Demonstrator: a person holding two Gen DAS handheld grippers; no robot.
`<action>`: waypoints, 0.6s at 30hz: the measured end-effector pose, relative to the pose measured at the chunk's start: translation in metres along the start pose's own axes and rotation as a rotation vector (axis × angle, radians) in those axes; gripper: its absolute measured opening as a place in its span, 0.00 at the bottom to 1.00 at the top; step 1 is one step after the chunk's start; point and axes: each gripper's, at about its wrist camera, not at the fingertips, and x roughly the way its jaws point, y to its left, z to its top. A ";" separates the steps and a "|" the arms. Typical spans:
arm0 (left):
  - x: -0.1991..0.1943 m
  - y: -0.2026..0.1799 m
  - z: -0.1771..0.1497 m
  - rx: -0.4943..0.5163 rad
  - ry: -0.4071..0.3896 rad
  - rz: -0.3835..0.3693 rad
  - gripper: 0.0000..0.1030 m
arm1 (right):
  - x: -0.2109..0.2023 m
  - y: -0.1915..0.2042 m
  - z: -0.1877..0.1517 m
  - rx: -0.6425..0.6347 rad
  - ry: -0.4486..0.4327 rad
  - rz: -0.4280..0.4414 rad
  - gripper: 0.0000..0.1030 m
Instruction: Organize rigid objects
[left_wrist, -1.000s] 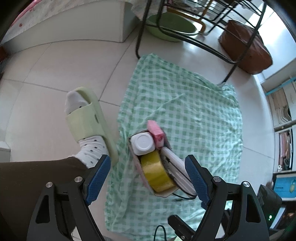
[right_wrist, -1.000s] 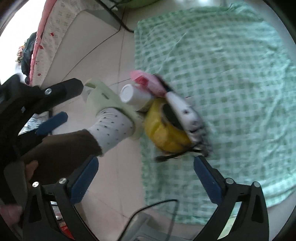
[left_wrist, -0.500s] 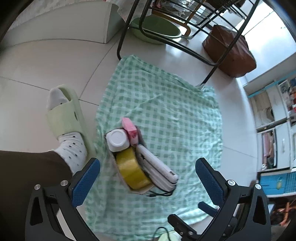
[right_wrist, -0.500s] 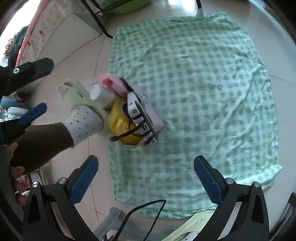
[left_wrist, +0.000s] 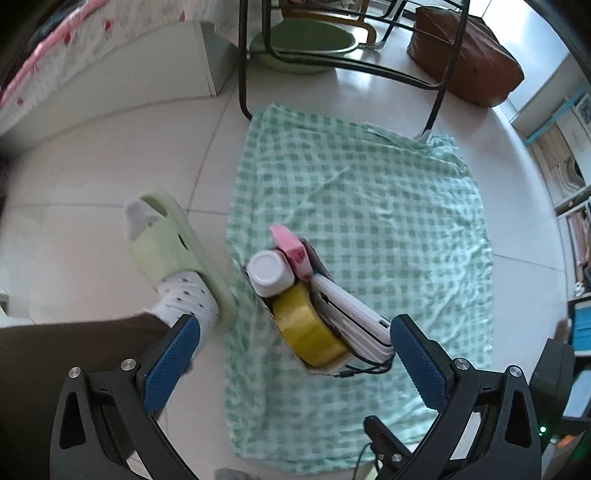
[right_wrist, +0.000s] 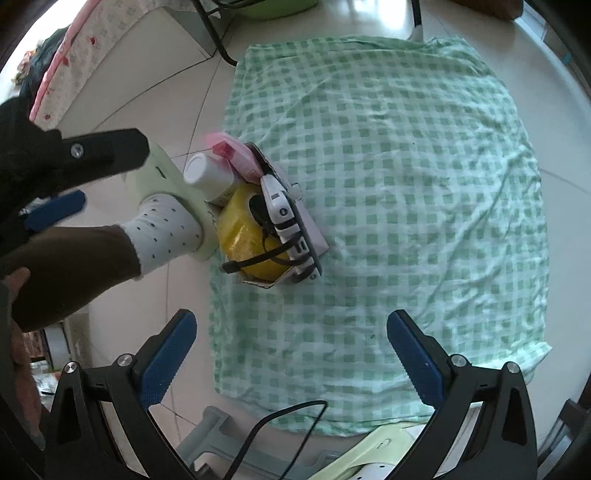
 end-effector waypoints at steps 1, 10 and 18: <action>-0.002 -0.002 -0.003 0.004 -0.010 0.012 1.00 | 0.001 -0.001 0.000 -0.002 0.002 -0.011 1.00; -0.003 -0.014 -0.009 0.036 -0.019 0.072 1.00 | 0.002 -0.004 0.002 0.011 0.002 -0.015 1.00; -0.003 -0.015 -0.009 0.040 -0.023 0.072 1.00 | 0.000 -0.003 0.003 0.006 -0.006 -0.032 1.00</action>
